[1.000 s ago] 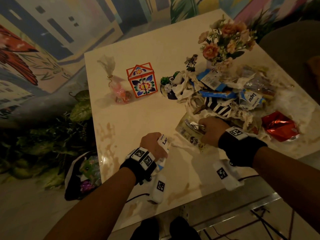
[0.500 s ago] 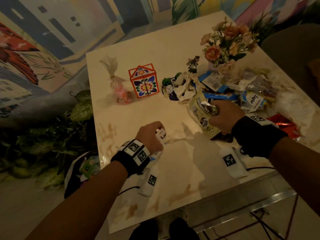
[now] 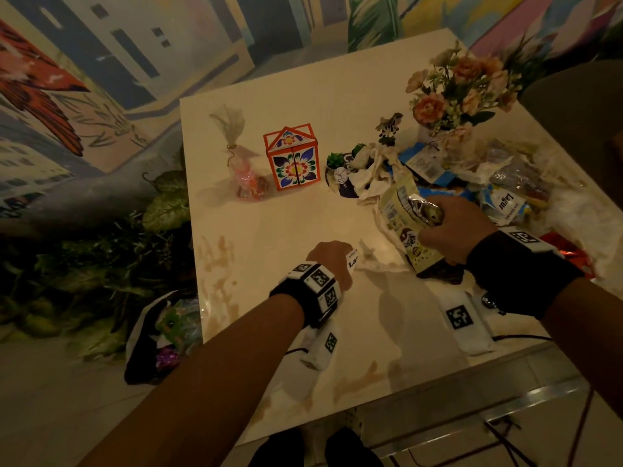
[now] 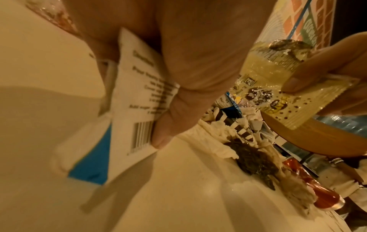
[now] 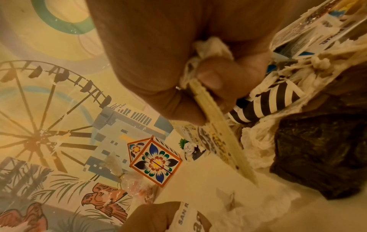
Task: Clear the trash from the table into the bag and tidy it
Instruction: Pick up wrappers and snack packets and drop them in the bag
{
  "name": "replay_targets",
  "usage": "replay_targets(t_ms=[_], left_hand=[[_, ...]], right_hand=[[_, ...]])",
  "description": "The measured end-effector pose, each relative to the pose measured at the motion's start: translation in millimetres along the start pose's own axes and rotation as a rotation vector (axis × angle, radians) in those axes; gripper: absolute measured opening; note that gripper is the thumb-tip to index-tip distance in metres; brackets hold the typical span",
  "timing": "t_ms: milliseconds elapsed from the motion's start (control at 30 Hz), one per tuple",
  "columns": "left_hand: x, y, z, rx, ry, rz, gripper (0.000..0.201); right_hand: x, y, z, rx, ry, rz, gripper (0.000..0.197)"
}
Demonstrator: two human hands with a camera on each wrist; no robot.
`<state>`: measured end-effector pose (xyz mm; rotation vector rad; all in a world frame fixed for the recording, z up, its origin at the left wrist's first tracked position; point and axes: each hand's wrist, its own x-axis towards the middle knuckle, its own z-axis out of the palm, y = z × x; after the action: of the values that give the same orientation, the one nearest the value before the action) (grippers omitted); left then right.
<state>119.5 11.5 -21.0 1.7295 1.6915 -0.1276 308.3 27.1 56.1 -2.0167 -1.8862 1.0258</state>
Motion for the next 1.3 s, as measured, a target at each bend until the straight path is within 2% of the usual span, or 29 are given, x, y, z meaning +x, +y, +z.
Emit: replay_targets(t_ms=[133,233,467,567,700,833,1000,1100,1233,1300], left_hand=[[5.4,-1.3,4.1,0.014,0.020,0.000,0.057],[5.6,0.4,4.5,0.045,0.013,-0.011,0.060],[4.1,0.6,2.6,-0.023,0.028,-0.061,0.062],[0.1,-7.8,-6.3,-0.052,0.057,-0.087,0.048],[-17.4,-19.9,-42.6,-0.046,0.128,-0.075,0.026],[-37.6,-65.0,-85.5,-0.254,0.318,-0.227,0.021],[-65.9,-138.3,-127.4,-0.296,0.468,-0.367,0.028],[-83.9,-182.6,-137.0,-0.127,0.466,-0.457,0.031],[-106.1,-234.3,-137.0,-0.031,0.419,-0.555,0.026],[-112.5,-258.6,-133.7,0.014,0.379,-0.581,0.031]], right_hand=[[0.7,9.6,0.9,-0.009,0.004,0.023,0.037],[0.2,14.5,1.0,-0.022,0.024,0.036,0.042],[-1.9,14.9,-1.3,-0.038,0.034,0.062,0.038],[-1.5,16.4,-2.9,-0.047,0.030,0.091,0.047],[-2.2,12.1,-4.2,-0.028,0.028,0.096,0.048],[-1.8,-3.7,-2.6,-0.044,0.027,0.060,0.038],[2.6,-38.5,11.1,-0.045,-0.011,-0.030,0.031],[6.6,-65.4,26.7,-0.054,-0.028,-0.107,0.024],[9.1,-110.4,59.7,-0.008,-0.076,-0.163,0.029],[9.9,-134.4,81.9,0.019,-0.109,-0.209,0.029]])
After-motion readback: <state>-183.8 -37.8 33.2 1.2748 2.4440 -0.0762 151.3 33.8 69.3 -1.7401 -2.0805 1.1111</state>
